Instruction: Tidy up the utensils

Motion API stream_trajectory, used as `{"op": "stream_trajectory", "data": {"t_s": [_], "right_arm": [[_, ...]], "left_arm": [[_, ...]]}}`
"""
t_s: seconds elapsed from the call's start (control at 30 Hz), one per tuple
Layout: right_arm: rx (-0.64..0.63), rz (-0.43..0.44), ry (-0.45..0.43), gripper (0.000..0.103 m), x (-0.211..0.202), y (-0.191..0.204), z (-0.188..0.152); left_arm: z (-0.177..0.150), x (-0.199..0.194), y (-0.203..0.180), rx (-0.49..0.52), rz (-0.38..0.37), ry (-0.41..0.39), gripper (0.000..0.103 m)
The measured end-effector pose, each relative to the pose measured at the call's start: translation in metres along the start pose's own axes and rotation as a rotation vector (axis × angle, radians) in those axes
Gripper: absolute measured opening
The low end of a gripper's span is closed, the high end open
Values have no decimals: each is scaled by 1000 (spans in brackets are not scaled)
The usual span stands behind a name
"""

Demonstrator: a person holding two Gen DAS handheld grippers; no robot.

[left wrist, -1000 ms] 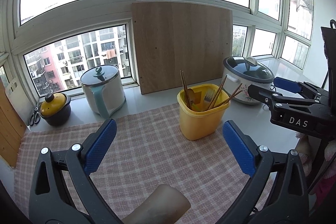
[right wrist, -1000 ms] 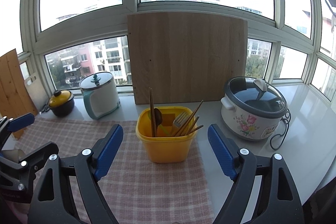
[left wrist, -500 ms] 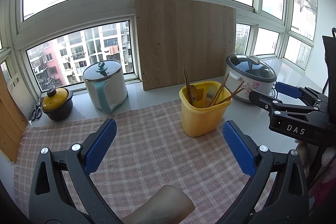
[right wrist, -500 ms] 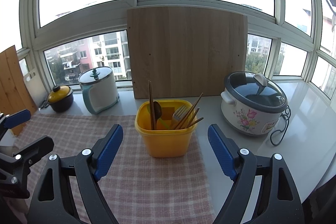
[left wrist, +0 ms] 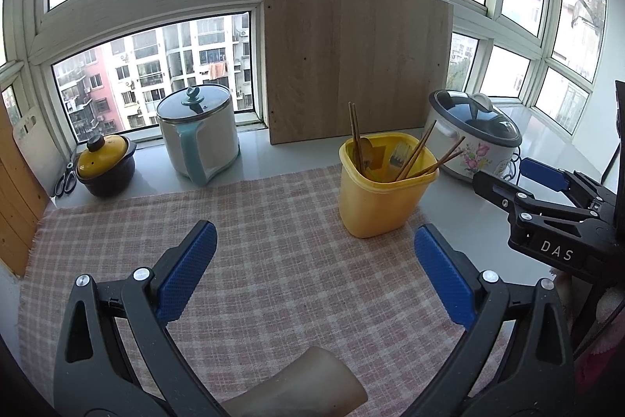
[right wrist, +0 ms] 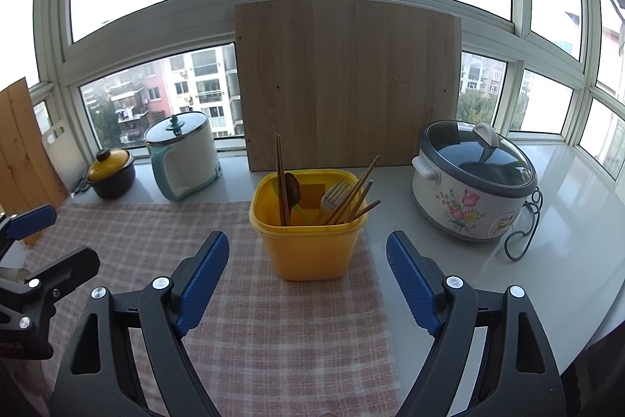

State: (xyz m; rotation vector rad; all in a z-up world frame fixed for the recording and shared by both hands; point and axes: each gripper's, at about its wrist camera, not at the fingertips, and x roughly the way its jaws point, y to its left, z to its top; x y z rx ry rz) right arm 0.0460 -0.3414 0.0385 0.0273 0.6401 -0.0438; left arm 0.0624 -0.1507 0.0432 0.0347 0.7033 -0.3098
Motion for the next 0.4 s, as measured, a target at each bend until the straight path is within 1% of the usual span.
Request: {"op": "stream_trajectory", "data": {"t_s": [0.2,0.27,0.4], "right_arm": [[3,5,14,83,3,1,-3],[3,6,17,83,4,1,-4],[1,5,22,83,6,2,-5]], "left_arm": [[-9,10,1,0,2,38,103],[-11,10,0,1,-2,34,103],[-11,9,-2,11,13,21,103]]}}
